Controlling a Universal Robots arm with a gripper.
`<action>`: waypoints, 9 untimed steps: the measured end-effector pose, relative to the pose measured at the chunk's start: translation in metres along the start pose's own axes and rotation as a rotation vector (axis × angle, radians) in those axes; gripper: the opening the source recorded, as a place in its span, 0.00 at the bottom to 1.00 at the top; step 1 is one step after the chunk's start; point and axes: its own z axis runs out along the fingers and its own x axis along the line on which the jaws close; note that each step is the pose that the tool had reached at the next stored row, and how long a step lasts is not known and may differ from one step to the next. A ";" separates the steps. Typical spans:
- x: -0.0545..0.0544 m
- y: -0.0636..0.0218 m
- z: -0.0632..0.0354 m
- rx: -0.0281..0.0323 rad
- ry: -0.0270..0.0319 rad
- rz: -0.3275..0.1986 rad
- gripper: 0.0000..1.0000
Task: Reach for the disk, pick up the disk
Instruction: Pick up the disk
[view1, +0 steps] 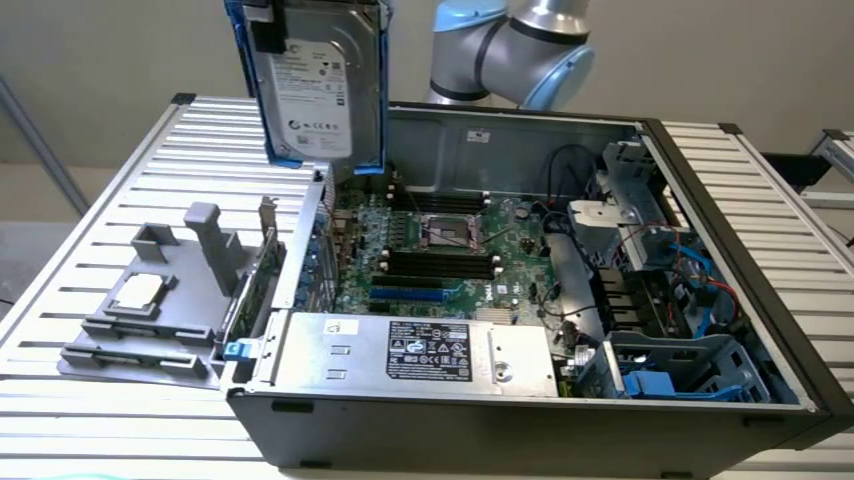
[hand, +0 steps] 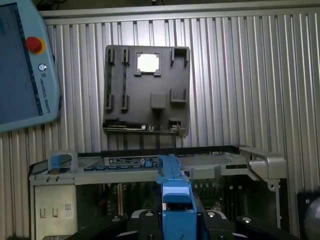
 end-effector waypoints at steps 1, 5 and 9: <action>0.002 -0.0045 -0.0001 0.0000 -0.0001 0.000 0.33; 0.008 -0.0222 -0.0005 0.0000 0.0000 0.000 0.33; 0.015 -0.0406 -0.0010 0.0000 0.0001 0.000 0.33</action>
